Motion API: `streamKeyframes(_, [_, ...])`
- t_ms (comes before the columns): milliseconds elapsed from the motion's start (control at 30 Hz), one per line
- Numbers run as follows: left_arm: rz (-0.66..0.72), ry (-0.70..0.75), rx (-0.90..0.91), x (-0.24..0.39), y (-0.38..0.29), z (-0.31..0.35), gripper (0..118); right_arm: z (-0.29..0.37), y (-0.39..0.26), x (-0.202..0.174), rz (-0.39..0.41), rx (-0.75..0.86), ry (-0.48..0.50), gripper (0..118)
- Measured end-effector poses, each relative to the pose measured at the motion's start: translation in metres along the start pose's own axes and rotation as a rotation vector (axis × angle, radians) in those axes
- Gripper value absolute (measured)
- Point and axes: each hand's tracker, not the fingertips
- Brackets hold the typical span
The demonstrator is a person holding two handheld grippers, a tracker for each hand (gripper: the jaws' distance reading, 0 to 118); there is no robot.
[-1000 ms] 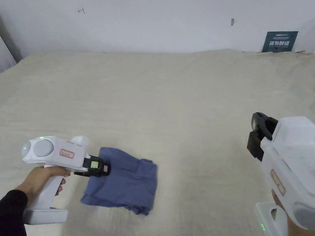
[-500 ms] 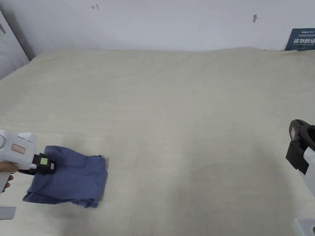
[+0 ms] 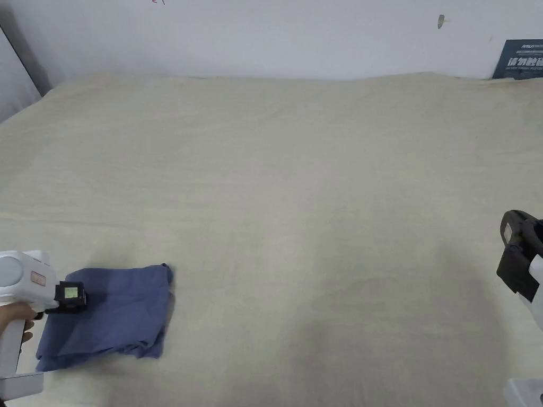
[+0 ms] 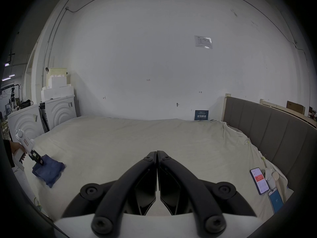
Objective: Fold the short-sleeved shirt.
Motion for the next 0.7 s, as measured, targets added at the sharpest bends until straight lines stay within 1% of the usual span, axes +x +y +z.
streamKeyframes(33, [0.014,-0.004,0.048,-0.001,-0.002,0.007,102,0.001,0.001,0.002,-0.002,0.002,-0.001,0])
streamKeyframes(67, [0.025,-0.016,0.109,-0.002,-0.003,0.018,106,0.004,0.003,0.004,-0.005,0.005,-0.002,0])
streamKeyframes(167, [0.078,-0.029,0.282,-0.005,-0.001,0.044,107,0.015,0.01,0.009,-0.005,0.019,-0.004,0])
streamKeyframes(300, [0.071,-0.025,0.457,0.017,-0.008,0.096,107,0.03,0.02,0.014,0.018,0.038,-0.009,0])
streamKeyframes(400, [0.03,0.002,0.577,0.047,-0.023,0.137,106,0.041,0.028,0.017,0.035,0.052,-0.008,0])
streamKeyframes(600, [0.031,-0.056,0.807,0.101,-0.06,0.21,105,0.061,0.042,0.026,0.05,0.094,-0.002,0])
streamKeyframes(700, [0.028,-0.06,0.91,0.133,-0.087,0.244,105,0.067,0.044,0.033,0.054,0.115,-0.004,0])
